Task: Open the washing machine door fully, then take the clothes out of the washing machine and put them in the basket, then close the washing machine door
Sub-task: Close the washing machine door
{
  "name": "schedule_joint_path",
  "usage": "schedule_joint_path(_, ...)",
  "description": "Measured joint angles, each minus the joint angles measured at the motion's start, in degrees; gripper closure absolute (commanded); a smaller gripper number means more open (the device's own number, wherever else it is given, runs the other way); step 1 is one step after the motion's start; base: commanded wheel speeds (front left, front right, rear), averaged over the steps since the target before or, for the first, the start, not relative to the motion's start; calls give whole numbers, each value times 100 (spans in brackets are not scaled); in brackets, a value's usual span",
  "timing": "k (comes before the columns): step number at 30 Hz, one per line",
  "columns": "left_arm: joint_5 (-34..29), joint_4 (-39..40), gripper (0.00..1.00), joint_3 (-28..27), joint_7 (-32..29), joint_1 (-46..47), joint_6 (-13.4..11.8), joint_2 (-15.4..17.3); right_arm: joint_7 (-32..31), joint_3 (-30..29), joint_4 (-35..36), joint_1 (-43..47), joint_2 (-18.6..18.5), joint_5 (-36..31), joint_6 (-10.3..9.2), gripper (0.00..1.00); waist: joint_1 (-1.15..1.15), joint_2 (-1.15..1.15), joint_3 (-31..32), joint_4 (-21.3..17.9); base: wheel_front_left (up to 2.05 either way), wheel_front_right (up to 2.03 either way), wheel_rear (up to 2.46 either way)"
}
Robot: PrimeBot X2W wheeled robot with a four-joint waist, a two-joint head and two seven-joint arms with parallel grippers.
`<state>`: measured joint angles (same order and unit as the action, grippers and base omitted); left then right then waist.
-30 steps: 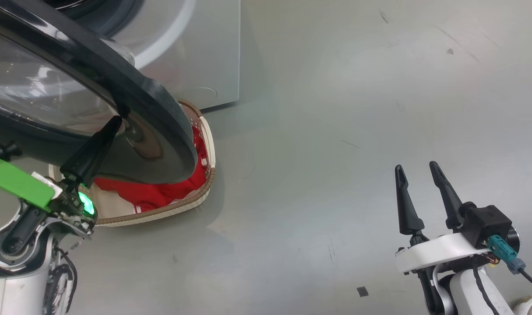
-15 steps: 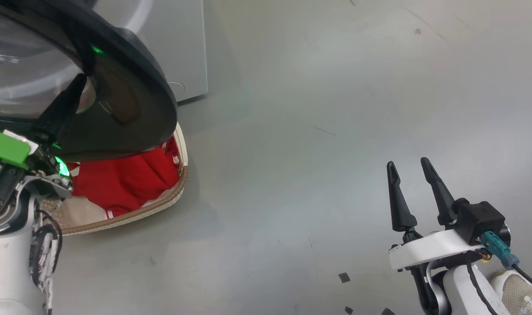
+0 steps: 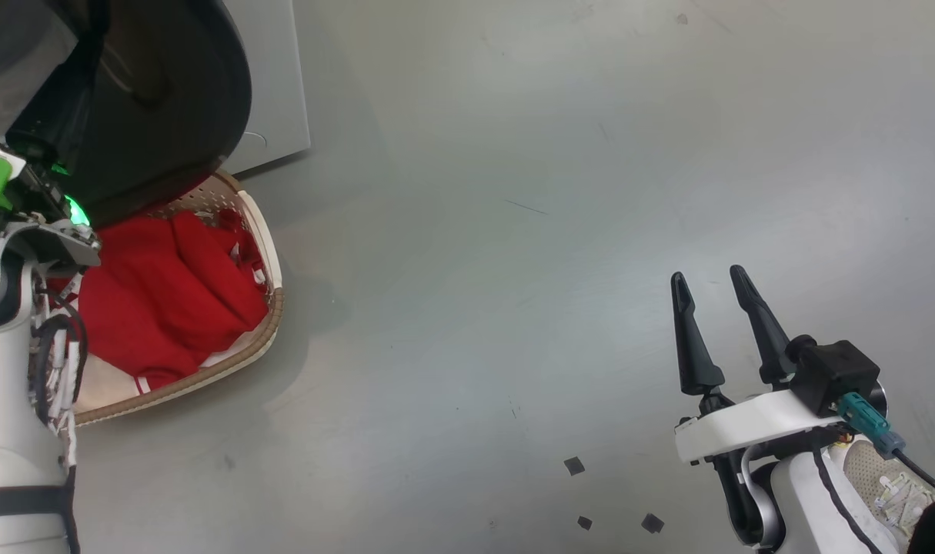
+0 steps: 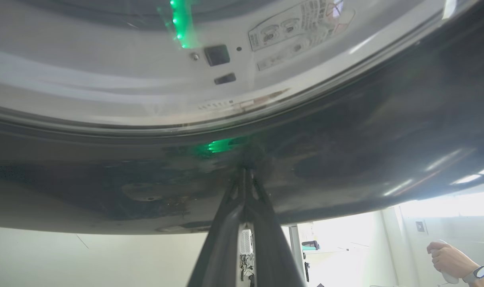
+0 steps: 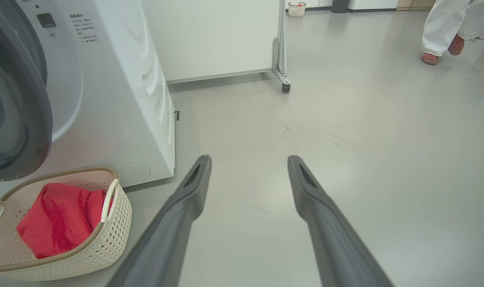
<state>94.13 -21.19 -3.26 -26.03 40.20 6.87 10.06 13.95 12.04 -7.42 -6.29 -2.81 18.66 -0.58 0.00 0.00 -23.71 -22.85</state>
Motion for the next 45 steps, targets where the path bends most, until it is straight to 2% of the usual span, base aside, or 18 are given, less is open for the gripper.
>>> schedule_joint_path(14,-40,-419,100,-4,143,347,1,-36,44,-78,-63,-59,29,55,-10,0,0,0,-21,-64,0,0,0)
schedule_joint_path(21,-29,-140,100,-52,175,222,1,-234,48,-172,-26,-88,27,56,-11,0,0,0,-5,132,0,0,0)
schedule_joint_path(32,15,535,100,-268,552,-823,1,-646,48,-287,8,-149,-12,-32,-7,0,0,0,154,649,0,0,0)
schedule_joint_path(33,15,602,96,-270,552,-910,1,-662,48,-294,2,-149,-31,-58,-5,0,0,0,178,706,0,0,0)
schedule_joint_path(36,18,811,57,-274,615,-1182,1,-725,48,-342,-26,-146,-79,-92,-7,0,0,0,260,875,0,0,0)
schedule_joint_path(37,16,891,24,-256,622,-1278,1,-728,48,-359,-38,-144,-90,-99,-7,0,0,0,290,931,0,0,0)
schedule_joint_path(38,16,949,1,-256,649,-1366,1,-736,48,-368,-52,-143,-101,-120,-7,0,0,0,323,986,0,0,0)
schedule_joint_path(45,-34,1249,0,-238,864,-1997,1,-758,49,-393,-131,-109,-151,-164,-7,0,0,0,564,1280,0,0,0)
